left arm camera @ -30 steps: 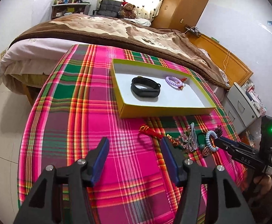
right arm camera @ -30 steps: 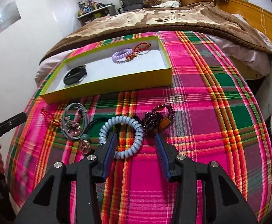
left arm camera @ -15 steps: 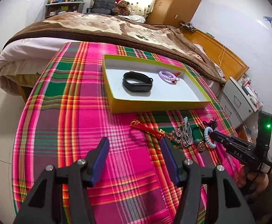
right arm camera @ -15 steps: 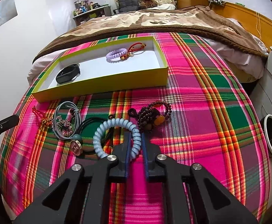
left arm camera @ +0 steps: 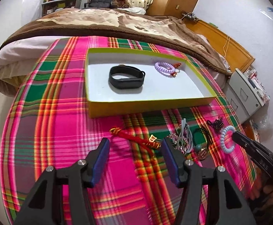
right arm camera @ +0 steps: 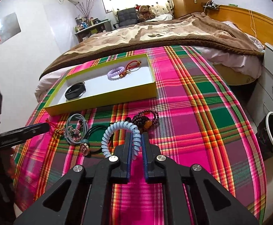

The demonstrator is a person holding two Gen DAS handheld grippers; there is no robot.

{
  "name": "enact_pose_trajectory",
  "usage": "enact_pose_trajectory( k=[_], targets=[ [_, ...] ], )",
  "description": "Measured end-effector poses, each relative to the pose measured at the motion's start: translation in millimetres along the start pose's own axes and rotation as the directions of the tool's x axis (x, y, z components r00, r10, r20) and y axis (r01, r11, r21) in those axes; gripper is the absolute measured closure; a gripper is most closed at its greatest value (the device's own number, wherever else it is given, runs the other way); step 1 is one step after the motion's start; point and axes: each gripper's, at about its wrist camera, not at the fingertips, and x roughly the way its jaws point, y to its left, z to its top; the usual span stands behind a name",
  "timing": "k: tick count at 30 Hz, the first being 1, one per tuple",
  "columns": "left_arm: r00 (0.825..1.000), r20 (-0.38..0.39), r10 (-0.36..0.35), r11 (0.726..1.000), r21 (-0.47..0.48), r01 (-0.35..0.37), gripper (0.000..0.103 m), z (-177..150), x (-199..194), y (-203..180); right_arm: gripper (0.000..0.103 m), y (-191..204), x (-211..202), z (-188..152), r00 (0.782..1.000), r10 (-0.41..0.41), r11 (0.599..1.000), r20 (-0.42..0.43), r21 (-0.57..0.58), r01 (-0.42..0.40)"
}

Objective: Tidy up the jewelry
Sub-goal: 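Grasp the pale blue coil bracelet with the right tool and lift it, then grasp the red knotted charm with the left tool while the right tool holds the blue coil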

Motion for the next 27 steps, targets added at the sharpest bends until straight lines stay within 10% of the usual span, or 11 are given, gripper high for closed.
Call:
enact_pose_trajectory(
  k=[13,23,27],
  targets=[
    [0.981,-0.001,0.195,0.978,0.082,-0.194,0.044,-7.6,13.8,-23.0,0.093,6.8,4.1,1.4,0.999,0.047,0.998,0.008,-0.033,-0.047],
    [0.974,-0.010,0.227,0.969,0.101,-0.225,0.089,-18.4,-2.5,-7.8,0.093,10.6,4.4,1.9,0.997,0.075,0.996,0.016,-0.042,-0.074],
    [0.969,0.016,0.247,0.961,0.126,-0.247,0.092,-18.3,-9.0,-9.4,0.093,12.9,2.4,2.1,0.997,0.081,0.996,0.019,-0.047,-0.080]
  ],
)
